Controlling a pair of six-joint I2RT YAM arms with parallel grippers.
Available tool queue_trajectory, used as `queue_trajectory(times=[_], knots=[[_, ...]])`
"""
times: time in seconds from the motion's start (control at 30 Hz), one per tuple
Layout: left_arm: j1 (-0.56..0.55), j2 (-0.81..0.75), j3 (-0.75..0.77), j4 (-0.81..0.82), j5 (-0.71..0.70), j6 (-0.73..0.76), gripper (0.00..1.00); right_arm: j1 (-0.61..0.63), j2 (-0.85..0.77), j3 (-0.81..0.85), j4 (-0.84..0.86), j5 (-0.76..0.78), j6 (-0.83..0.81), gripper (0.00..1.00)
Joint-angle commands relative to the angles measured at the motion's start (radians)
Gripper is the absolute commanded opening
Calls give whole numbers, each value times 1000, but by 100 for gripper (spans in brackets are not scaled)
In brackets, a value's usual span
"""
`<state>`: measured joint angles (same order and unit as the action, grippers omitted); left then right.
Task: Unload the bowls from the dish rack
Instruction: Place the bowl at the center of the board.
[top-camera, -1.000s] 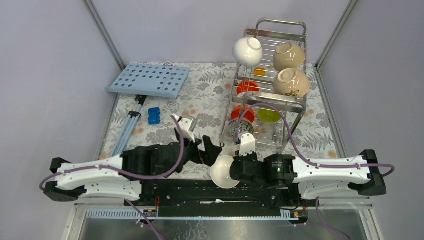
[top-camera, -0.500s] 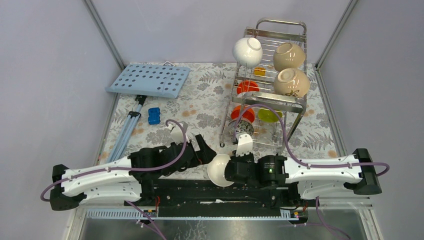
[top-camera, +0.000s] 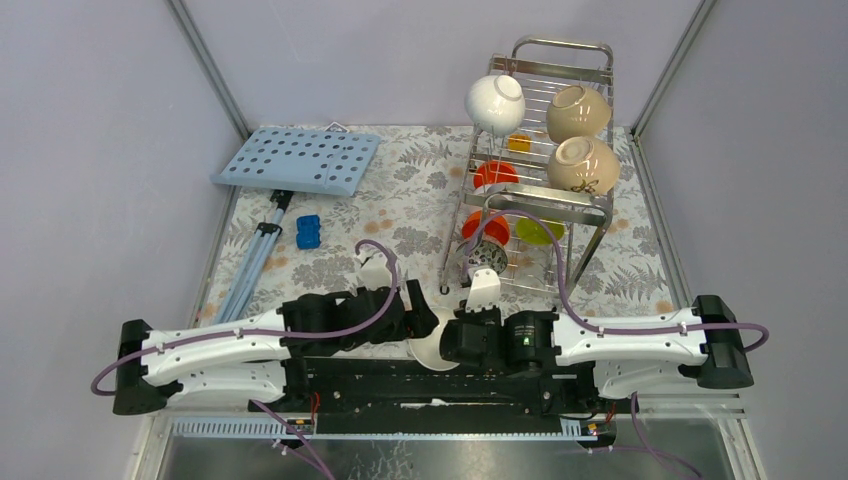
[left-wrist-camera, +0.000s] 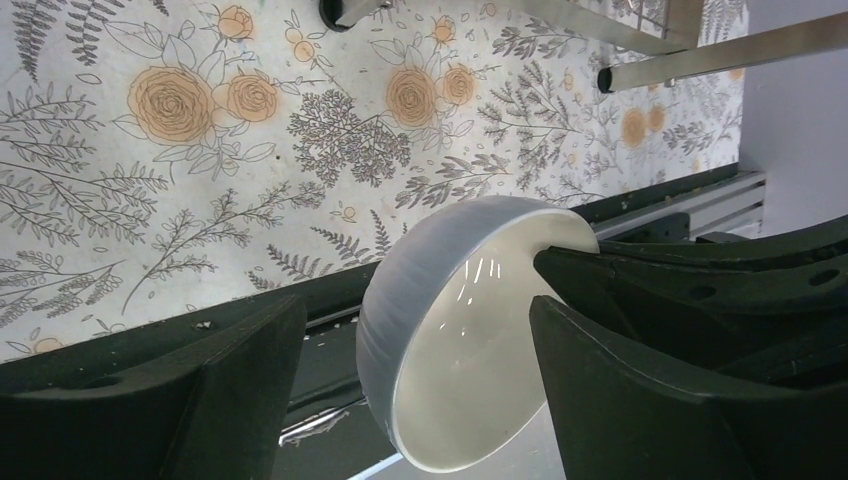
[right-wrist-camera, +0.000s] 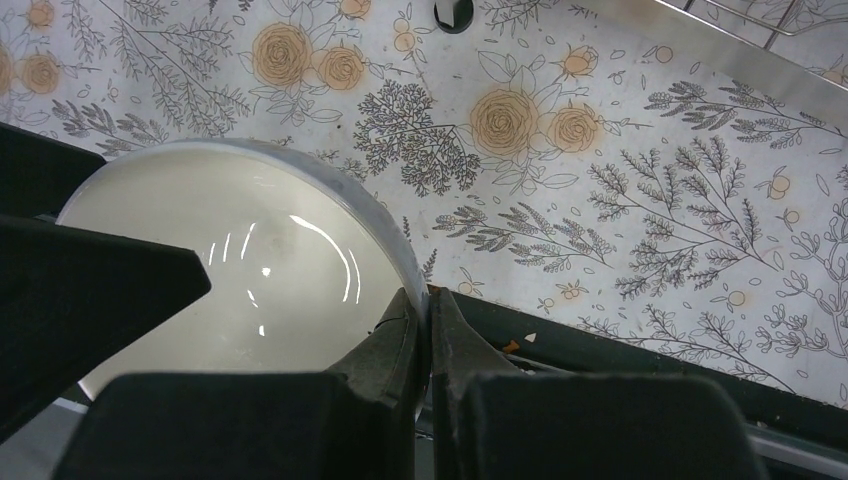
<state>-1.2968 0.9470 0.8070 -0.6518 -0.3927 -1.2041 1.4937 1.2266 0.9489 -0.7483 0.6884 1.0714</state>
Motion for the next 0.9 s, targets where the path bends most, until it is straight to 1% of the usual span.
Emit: queue_trajectory(times=[0.0,0.13,0.23,0.3,0.37,0.47,0.53,0.57,0.63,0.77,0.87], knots=[[-1,13,43,17,2,48,83,-10,11,38,15,52,67,0],[-1,30,53,-34,-8,64,72,-12,18,50,-3,60,75,0],[-1,32,51,-64,-11,70,66,-14,24,60,-21,66,82,0],[-1,32,48,-74,-7,75,59,-15,33,67,-38,72,89,0],[-1,38,45,-74,1,81,51,-15,40,73,-42,76,91,0],[-1,51,49,-79,4,89,35,-15,57,84,-43,79,91,0],[-1,64,57,-81,6,95,27,-16,67,90,-43,81,89,0],[-1,70,61,-81,5,98,25,-16,70,92,-42,79,87,0],[-1,79,68,-81,6,103,24,-16,75,96,-39,80,83,0],[-1,92,72,-81,12,106,37,-16,79,104,-42,82,80,0],[-1,101,70,-83,19,105,39,-16,83,106,-44,84,82,0]])
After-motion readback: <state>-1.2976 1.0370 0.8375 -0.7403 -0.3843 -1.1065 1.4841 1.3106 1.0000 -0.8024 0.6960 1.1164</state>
